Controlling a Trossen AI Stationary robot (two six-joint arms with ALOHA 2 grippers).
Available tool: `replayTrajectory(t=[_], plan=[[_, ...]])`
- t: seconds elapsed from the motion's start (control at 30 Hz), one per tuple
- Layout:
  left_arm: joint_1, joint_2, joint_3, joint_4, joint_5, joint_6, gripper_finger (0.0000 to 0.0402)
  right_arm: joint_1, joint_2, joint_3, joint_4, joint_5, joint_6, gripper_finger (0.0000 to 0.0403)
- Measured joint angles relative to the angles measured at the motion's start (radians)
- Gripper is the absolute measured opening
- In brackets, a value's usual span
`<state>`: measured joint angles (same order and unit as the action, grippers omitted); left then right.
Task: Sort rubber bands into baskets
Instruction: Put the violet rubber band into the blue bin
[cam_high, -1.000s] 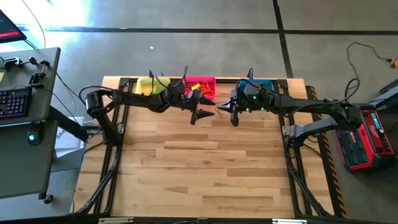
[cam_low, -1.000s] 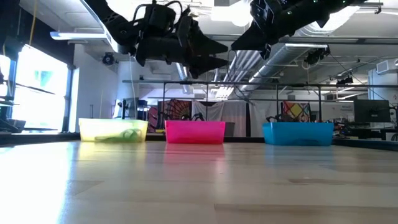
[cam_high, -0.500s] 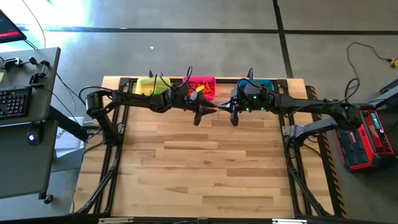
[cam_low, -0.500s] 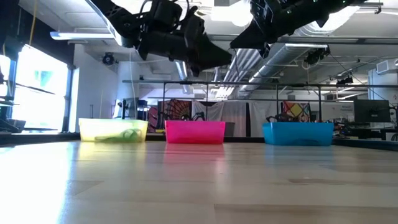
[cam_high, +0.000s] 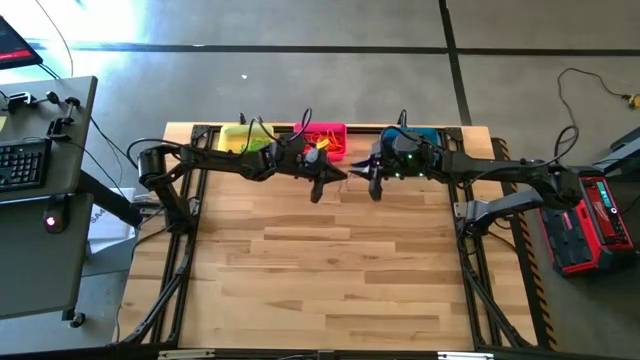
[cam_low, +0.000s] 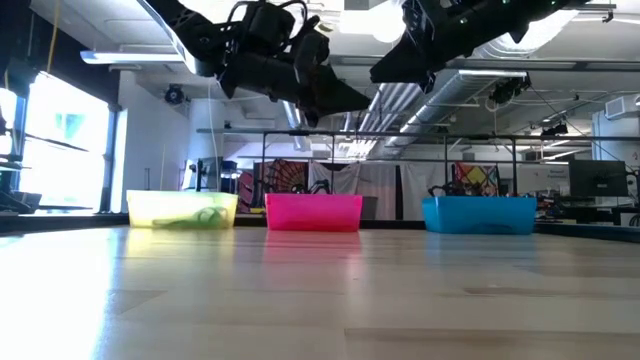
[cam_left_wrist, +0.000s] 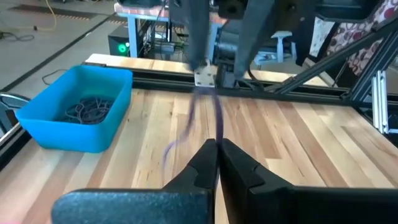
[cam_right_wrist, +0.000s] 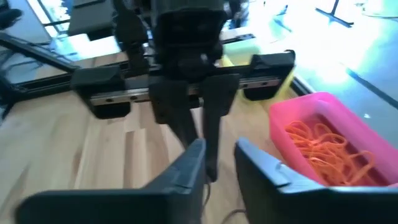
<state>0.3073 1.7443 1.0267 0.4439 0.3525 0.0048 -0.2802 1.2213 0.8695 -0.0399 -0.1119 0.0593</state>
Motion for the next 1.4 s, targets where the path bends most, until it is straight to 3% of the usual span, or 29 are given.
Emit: replayTrajectory(t=[0.23, 0.4, 0.67, 0.87, 1.0, 1.27, 1.4], plan=[[0.000, 0.000, 0.000, -0.045, -0.001, 0.024, 0.0001, 0.000, -0.014, 0.002, 0.001, 0.056, 0.011, 0.0180], [0.000, 0.000, 0.000, -0.034, -0.002, 0.026, 0.0000, 0.007, -0.017, 0.036, -0.080, 0.056, -0.060, 0.0213], [0.000, -0.001, 0.000, -0.019, 0.002, 0.026, 0.0000, 0.066, -0.017, 0.023, -0.169, 0.058, -0.090, 0.0215], [0.000, -0.003, 0.000, 0.000, 0.021, 0.017, 0.0000, 0.114, -0.016, -0.012, -0.173, 0.171, -0.060, 0.0215], [-0.002, -0.003, 0.000, 0.020, 0.028, -0.001, 0.0000, 0.125, -0.003, -0.017, -0.165, 0.183, -0.058, 0.0210], [-0.046, -0.003, 0.000, 0.032, 0.046, -0.001, 0.0000, 0.123, 0.064, -0.014, -0.092, 0.207, -0.068, 0.0181], [-0.054, -0.003, 0.000, 0.031, 0.046, -0.001, 0.0000, 0.123, 0.081, -0.013, -0.089, 0.225, -0.068, 0.0127]])
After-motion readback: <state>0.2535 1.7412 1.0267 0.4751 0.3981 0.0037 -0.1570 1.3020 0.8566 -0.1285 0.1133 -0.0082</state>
